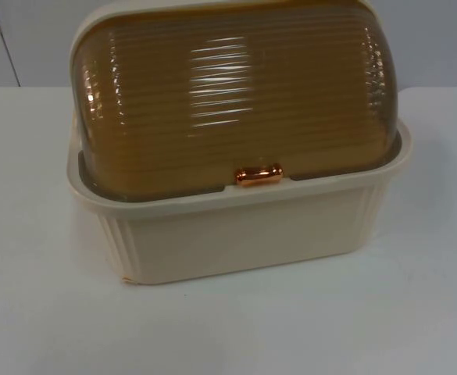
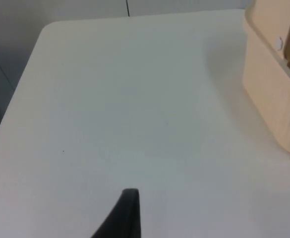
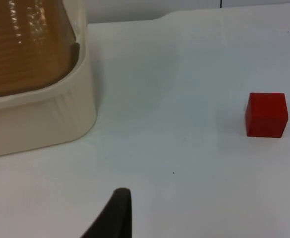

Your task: Open the box lid with the left hand, place the block into the box with the right hand, then close the box lid with the left hand.

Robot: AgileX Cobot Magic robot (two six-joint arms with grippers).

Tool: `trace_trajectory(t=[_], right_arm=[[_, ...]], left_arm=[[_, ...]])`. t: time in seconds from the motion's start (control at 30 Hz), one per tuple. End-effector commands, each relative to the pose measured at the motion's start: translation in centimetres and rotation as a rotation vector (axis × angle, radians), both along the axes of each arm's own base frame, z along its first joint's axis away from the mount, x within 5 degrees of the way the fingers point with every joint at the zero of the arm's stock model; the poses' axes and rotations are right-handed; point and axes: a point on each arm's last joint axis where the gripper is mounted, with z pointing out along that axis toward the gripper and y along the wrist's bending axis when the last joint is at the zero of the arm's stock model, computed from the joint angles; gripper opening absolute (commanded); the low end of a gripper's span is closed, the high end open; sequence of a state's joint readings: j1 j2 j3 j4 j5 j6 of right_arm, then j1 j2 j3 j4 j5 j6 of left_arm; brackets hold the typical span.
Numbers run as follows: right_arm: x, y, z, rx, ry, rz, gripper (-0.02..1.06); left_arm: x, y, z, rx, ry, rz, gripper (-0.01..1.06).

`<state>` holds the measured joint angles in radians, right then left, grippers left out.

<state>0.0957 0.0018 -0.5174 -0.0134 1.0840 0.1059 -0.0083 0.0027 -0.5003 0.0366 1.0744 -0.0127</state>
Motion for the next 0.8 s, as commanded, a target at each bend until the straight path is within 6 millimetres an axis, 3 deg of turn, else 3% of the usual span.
trace_trajectory(t=[0.0, 0.2, 0.33, 0.43, 0.53, 0.57, 0.7, 0.77], right_arm=[[-0.2, -0.1, 0.4, 0.023, -0.014, -0.023, 1.05], [0.5, 0.0, 2.8, 0.014, -0.001, -0.022, 1.05], [1.9, 0.1, 6.9, 0.018, -0.021, -0.022, 1.05], [2.3, 0.1, 8.6, 0.017, -0.048, -0.02, 1.05], [3.7, 0.3, 12.4, -0.021, -0.101, 0.0, 1.05], [3.7, 0.3, 12.4, -0.021, -0.101, 0.0, 1.05], [6.1, 0.5, 16.1, -0.047, -0.146, 0.014, 1.05], [6.9, 0.5, 16.8, -0.066, -0.154, 0.012, 1.05]], left_arm=[[-0.3, -0.1, 0.7, -0.044, -0.031, 0.015, 1.05], [0.8, 0.0, 3.5, -0.04, -0.016, 0.017, 1.05], [2.4, 0.1, 7.9, -0.021, -0.099, 0.025, 1.05], [3.1, 0.2, 9.4, -0.011, -0.138, 0.028, 1.05], [4.6, 0.2, 12.6, -0.003, -0.192, 0.028, 1.05], [4.6, 0.2, 12.6, -0.003, -0.192, 0.028, 1.05], [7.0, 0.2, 14.6, 0.002, -0.205, 0.025, 1.05], [7.6, 0.2, 14.8, 0.006, -0.208, 0.022, 1.05]])
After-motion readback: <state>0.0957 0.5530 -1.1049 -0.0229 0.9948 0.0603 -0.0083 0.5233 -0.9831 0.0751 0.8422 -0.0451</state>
